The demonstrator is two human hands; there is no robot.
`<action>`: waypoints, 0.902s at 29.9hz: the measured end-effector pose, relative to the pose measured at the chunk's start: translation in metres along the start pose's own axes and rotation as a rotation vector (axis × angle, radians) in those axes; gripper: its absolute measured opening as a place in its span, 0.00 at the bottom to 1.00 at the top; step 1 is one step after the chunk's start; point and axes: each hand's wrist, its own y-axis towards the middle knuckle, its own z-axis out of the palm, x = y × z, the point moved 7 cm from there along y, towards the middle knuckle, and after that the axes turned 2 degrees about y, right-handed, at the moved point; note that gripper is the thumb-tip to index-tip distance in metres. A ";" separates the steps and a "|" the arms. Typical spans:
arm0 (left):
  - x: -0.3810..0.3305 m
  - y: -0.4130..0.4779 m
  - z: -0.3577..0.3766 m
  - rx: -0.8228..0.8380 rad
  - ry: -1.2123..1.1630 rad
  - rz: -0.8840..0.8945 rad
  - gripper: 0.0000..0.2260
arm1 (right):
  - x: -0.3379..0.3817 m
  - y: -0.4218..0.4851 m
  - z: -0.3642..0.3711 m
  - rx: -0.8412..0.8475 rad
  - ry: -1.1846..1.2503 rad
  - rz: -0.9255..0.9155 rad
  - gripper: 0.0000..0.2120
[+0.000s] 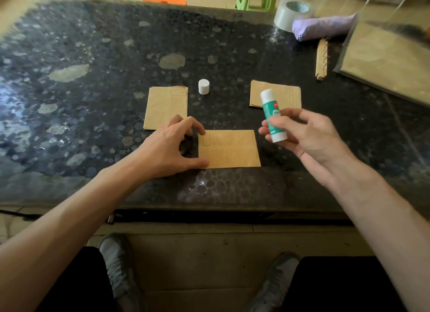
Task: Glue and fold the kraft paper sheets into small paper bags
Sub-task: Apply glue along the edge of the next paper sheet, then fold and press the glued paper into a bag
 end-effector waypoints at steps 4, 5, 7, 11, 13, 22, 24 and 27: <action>0.000 0.000 0.000 0.008 -0.015 0.055 0.22 | -0.006 0.014 0.022 0.104 -0.098 0.052 0.15; 0.000 0.000 -0.001 0.004 -0.021 0.064 0.21 | -0.006 0.018 0.025 0.095 -0.134 0.035 0.14; 0.001 0.000 -0.003 -0.028 -0.003 0.088 0.18 | -0.006 0.030 0.029 0.044 -0.202 -0.023 0.11; 0.002 -0.002 -0.004 -0.034 0.058 0.141 0.14 | -0.003 0.049 0.043 -0.021 -0.320 -0.166 0.11; 0.003 -0.002 -0.003 -0.019 0.060 0.147 0.14 | 0.000 0.057 0.052 -0.048 -0.389 -0.264 0.13; 0.005 -0.001 -0.009 -0.124 -0.052 0.126 0.10 | 0.009 0.082 0.089 -0.081 -0.557 -0.585 0.13; 0.008 0.000 -0.016 -0.214 -0.063 0.076 0.10 | 0.006 0.086 0.095 -0.085 -0.583 -0.599 0.14; 0.016 0.000 -0.028 -0.344 -0.020 0.035 0.11 | 0.000 0.091 0.099 -0.092 -0.615 -0.589 0.13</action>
